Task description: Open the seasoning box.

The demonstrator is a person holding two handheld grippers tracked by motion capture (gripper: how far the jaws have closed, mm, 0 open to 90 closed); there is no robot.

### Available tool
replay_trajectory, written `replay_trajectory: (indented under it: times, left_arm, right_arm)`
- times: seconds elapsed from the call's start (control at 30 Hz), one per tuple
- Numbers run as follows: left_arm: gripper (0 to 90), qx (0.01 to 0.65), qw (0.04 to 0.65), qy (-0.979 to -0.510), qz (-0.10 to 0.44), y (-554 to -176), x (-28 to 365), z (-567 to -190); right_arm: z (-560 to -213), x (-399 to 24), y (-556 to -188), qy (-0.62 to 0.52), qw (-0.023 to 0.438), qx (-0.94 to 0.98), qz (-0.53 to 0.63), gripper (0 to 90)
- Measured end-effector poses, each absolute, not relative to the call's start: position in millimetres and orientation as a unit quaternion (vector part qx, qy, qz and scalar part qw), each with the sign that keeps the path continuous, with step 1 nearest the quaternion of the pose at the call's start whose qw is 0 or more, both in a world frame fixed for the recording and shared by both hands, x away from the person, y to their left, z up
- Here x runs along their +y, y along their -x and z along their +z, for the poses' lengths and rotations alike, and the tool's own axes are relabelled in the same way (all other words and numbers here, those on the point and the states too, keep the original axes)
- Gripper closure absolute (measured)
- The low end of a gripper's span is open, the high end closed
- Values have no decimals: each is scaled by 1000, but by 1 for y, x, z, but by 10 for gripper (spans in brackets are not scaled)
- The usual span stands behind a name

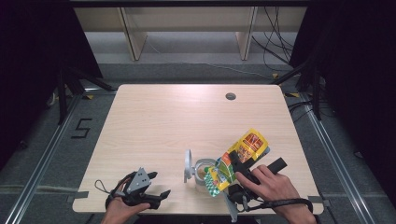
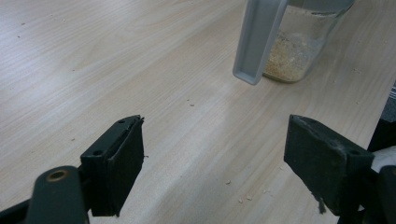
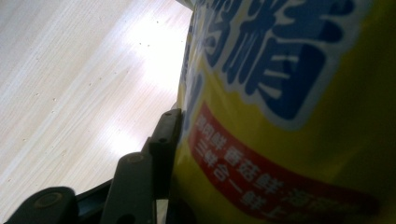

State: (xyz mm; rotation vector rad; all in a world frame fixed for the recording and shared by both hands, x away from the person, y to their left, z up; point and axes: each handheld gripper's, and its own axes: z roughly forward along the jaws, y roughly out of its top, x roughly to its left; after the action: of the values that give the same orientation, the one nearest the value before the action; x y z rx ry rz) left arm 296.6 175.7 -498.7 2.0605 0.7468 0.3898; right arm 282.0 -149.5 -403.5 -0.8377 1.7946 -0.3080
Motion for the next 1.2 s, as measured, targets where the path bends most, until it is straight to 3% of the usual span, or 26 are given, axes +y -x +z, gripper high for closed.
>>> replay_trajectory:
  times: [1.2]
  left_arm:
    - [192, 314, 441, -827, 149, -296, 176, -499]
  right_arm:
    - [-403, -151, -279, 340, 551, 750, -132, 558]
